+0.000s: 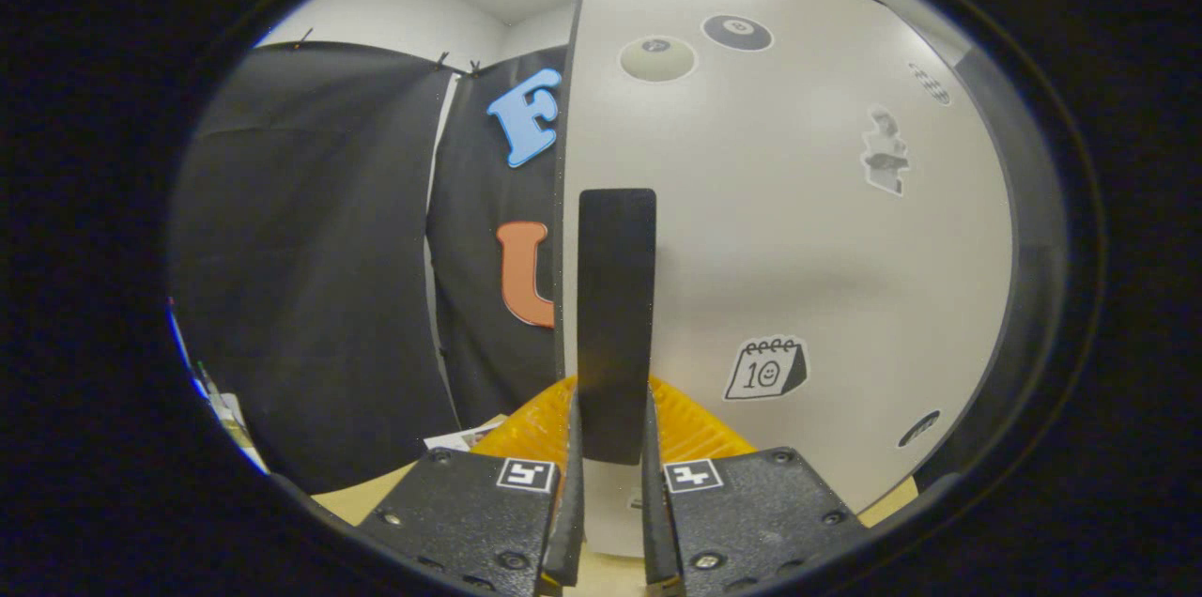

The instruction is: Open the shoe cabinet door, grab the shoes and put them into the shoe cabinet, then close the shoe cabinet door.

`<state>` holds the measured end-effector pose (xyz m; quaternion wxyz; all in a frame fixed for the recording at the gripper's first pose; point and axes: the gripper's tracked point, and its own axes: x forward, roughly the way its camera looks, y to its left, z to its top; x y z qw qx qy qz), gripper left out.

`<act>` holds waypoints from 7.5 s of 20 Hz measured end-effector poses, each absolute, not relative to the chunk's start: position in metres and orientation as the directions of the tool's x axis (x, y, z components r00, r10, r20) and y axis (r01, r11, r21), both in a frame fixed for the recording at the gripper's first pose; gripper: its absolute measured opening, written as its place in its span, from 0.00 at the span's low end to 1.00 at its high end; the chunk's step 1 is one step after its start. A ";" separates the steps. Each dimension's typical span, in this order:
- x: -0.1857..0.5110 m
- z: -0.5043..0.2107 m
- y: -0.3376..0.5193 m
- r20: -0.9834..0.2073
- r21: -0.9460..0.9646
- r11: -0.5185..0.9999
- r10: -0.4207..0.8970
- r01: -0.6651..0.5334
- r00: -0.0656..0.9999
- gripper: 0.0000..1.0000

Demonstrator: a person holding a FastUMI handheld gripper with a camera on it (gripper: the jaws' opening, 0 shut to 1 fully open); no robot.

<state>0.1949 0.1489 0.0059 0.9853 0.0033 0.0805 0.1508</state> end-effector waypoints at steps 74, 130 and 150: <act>0.082 -0.060 0.101 0.099 -0.203 0.978 0.075 -0.053 0.992 0.99; 0.163 -0.067 0.154 -0.156 0.036 0.973 0.231 -0.228 0.960 0.07; 0.384 0.034 0.115 -0.120 -0.111 0.993 -0.054 0.041 0.991 0.07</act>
